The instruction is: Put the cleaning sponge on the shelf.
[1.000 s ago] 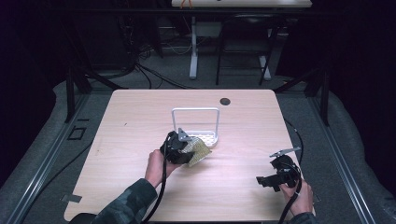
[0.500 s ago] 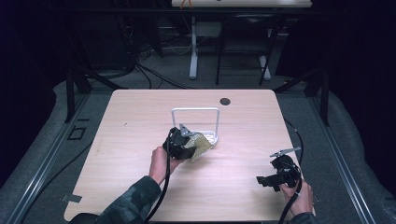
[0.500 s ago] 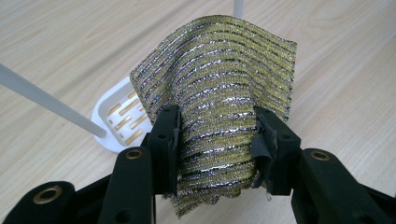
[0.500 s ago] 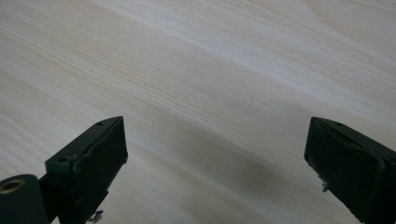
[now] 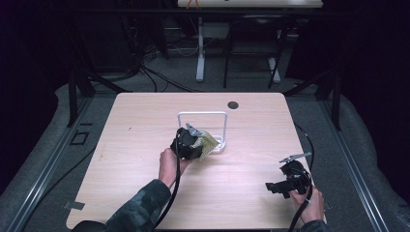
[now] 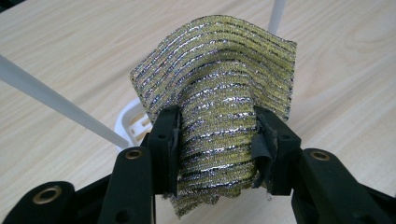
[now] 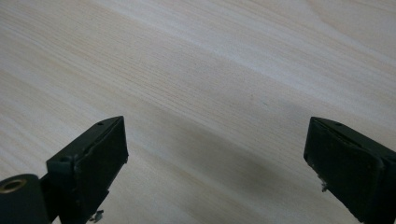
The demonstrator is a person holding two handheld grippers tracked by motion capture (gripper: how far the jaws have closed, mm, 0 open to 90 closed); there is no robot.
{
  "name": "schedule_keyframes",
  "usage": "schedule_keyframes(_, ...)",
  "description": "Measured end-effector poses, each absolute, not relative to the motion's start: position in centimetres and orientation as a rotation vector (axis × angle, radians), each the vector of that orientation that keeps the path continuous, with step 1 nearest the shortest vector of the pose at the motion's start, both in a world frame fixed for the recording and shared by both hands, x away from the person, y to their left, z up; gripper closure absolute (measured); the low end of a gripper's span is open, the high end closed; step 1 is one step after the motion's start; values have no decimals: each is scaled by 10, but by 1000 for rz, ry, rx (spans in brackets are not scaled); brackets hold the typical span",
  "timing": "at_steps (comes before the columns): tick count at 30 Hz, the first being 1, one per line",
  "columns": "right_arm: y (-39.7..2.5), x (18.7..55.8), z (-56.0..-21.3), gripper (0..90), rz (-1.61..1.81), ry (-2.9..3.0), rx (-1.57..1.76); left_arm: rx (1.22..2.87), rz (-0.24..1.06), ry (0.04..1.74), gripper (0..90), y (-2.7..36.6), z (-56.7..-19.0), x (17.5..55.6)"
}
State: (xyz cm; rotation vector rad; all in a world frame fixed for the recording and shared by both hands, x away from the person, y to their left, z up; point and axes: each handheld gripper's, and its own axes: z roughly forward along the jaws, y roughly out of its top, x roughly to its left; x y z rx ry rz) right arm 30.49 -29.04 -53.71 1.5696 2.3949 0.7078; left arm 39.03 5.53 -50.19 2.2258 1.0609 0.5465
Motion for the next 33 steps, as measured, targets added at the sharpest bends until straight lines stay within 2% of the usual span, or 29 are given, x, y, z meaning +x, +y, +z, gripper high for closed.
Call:
schedule_keyframes(13,-290,305,-537,58,710,2394,1569,2176,638,1095,553,44,-510,401)
schedule_keyframes(25,-291,305,-537,58,712,2397,1566,2161,615,1142,551,36,-520,414)
schedule_keyframes(33,-290,305,-537,57,723,2402,1568,2168,656,1151,547,31,-523,422)
